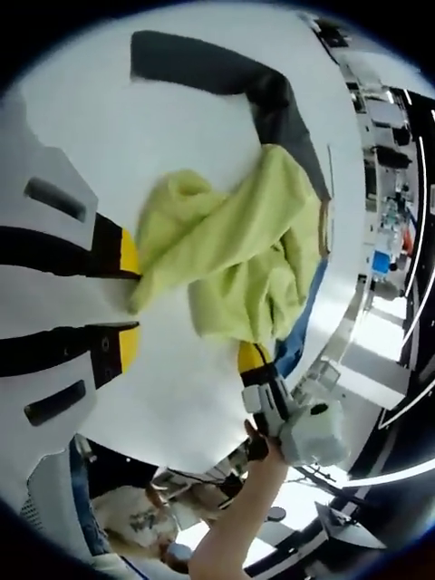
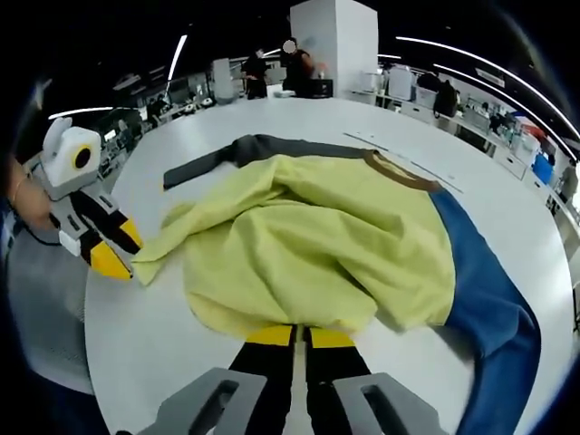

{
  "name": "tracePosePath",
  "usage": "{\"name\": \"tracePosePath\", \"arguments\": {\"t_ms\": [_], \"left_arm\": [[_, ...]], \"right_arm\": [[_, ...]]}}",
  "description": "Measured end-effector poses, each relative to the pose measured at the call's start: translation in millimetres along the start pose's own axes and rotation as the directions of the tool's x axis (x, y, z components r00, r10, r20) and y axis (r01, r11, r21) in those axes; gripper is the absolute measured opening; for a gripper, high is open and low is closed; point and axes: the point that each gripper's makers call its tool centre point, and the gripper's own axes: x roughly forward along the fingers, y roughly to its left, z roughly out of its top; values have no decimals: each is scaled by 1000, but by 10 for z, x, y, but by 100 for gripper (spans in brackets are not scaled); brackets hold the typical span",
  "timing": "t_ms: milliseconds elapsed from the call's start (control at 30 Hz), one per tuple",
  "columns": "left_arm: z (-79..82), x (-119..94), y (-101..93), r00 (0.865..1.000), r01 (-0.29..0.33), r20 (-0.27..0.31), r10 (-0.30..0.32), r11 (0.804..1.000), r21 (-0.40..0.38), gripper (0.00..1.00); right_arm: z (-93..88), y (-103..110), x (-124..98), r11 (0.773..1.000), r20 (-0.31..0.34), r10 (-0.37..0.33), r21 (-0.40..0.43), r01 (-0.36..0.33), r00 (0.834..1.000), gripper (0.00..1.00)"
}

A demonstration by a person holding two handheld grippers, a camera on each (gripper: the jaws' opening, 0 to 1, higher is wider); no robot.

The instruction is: Fold the garment on the visible template until the final outline fits inside the template.

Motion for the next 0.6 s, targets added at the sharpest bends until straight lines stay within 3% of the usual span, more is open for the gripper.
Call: {"name": "tracePosePath", "arguments": {"t_ms": [200, 600], "left_arm": [[-26, 8, -5, 1000, -7, 0, 7, 1000, -11, 2], [69, -107, 11, 999, 27, 18, -27, 1000, 12, 0]], "right_arm": [[2, -1, 1, 1000, 2, 1, -3, -1, 1000, 0], [-21, -10, -59, 1000, 14, -11, -24, 11, 1000, 0]]}}
